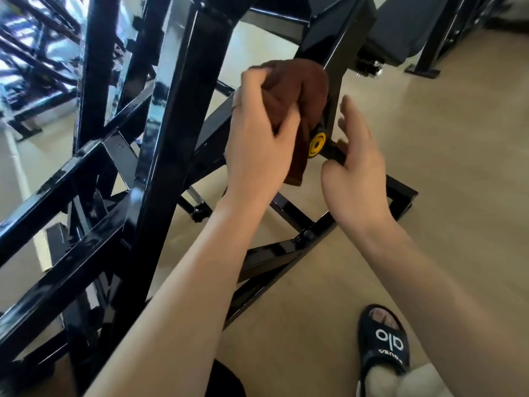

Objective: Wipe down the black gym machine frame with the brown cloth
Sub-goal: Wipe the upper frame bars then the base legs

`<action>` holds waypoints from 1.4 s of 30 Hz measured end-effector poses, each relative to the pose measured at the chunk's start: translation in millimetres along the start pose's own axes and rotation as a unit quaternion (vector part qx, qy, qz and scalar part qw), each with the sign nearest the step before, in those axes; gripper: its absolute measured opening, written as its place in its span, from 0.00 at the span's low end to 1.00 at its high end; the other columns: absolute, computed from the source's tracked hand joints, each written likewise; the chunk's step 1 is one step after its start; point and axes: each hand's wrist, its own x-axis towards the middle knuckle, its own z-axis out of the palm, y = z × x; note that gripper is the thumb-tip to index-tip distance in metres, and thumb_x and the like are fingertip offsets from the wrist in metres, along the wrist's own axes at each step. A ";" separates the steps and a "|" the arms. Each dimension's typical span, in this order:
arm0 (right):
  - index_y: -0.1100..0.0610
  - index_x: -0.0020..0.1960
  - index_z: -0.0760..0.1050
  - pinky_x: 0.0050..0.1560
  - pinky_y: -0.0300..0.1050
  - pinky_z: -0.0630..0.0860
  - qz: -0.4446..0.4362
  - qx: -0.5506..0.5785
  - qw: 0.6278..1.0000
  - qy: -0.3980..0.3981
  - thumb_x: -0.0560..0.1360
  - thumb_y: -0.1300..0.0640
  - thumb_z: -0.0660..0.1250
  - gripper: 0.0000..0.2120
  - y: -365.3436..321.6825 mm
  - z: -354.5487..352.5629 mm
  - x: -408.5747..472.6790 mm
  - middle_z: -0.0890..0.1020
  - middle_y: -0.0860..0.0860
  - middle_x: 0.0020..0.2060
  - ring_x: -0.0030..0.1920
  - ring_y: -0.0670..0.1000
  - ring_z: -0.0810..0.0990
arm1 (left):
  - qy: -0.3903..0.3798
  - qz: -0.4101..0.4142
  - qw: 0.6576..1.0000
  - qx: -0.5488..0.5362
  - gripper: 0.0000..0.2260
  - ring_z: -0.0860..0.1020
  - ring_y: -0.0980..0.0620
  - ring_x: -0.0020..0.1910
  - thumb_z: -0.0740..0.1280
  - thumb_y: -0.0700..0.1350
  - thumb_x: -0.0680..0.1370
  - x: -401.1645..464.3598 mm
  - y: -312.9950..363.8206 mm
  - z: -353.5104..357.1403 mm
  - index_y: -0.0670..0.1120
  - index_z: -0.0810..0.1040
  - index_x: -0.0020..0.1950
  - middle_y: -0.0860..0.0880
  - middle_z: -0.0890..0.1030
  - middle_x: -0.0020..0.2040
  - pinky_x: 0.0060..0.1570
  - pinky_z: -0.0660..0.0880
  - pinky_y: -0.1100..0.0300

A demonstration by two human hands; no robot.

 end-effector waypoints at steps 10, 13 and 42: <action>0.49 0.83 0.53 0.78 0.52 0.64 0.033 0.022 0.999 -0.006 0.75 0.75 0.57 0.41 0.4 -8.2 2.6 0.61 0.45 0.81 0.80 0.46 0.60 | 0.040 -0.096 0.992 -0.067 0.15 0.81 0.57 0.51 0.66 0.37 0.79 -13.9 -3.7 -7.2 0.52 0.70 0.61 0.58 0.78 0.52 0.54 0.81 0.53; 0.48 0.83 0.54 0.78 0.52 0.64 0.047 0.054 0.997 -0.001 0.75 0.75 0.56 0.41 -0.5 -9.1 4.3 0.62 0.44 0.80 0.79 0.46 0.61 | 0.019 -0.104 0.993 -0.046 0.15 0.81 0.62 0.46 0.65 0.37 0.80 -1.7 -6.9 -8.5 0.54 0.70 0.61 0.62 0.77 0.47 0.50 0.82 0.57; 0.40 0.82 0.57 0.79 0.59 0.58 0.011 0.314 0.948 -0.046 0.82 0.35 0.46 0.29 -16.7 -9.8 55.5 0.65 0.42 0.79 0.79 0.45 0.62 | -0.047 0.112 0.988 0.092 0.19 0.73 0.47 0.71 0.58 0.49 0.85 86.5 38.9 42.0 0.43 0.69 0.74 0.42 0.72 0.73 0.70 0.71 0.58</action>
